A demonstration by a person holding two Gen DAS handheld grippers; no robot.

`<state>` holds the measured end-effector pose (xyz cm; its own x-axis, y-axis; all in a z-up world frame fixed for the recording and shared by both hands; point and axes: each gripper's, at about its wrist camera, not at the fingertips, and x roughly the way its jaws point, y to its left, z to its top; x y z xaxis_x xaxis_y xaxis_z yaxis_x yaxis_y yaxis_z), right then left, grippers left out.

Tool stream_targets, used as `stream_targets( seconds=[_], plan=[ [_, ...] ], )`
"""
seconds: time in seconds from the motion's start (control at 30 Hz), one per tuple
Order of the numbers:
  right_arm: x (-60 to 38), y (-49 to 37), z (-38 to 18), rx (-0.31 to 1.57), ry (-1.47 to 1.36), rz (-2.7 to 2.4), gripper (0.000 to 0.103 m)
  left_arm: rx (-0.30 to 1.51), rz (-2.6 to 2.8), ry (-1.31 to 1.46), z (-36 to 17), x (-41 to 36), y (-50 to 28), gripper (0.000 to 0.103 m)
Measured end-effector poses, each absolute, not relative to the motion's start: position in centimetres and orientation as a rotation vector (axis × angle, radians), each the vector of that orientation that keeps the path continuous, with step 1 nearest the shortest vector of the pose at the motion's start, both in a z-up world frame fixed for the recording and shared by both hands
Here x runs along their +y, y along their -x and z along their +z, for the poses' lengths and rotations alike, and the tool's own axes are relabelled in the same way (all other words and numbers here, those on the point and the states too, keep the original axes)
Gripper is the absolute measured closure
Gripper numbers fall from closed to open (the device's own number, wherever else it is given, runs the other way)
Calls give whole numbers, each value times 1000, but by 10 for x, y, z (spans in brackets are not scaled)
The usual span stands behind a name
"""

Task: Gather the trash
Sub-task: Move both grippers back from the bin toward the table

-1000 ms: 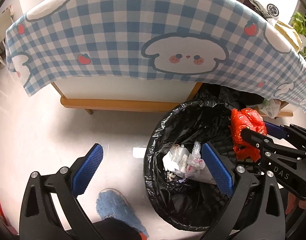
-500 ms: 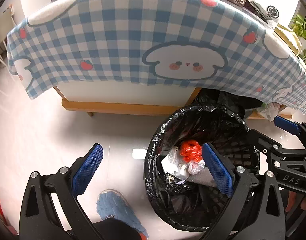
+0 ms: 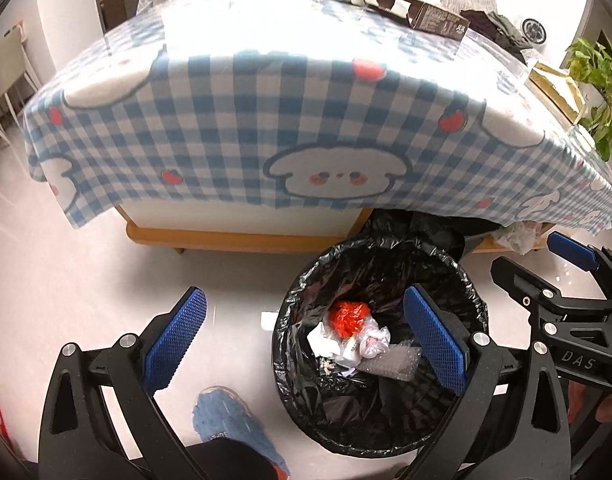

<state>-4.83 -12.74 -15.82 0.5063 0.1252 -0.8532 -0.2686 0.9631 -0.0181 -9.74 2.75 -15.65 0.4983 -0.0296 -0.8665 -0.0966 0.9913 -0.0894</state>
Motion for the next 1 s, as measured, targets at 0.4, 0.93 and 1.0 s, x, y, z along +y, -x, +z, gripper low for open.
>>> stream_targets(
  seconds=[0.4, 0.93, 1.0],
  plan=[
    [-143, 44, -116, 922, 159, 203, 9, 992, 41, 99, -120, 18, 85, 6],
    [-163, 16, -64, 864, 133, 150, 9, 933, 27, 110, -72, 7, 49, 6],
    [-168, 8, -55, 860, 134, 136, 9, 930, 30, 106, -67, 6, 44, 6]
  ],
)
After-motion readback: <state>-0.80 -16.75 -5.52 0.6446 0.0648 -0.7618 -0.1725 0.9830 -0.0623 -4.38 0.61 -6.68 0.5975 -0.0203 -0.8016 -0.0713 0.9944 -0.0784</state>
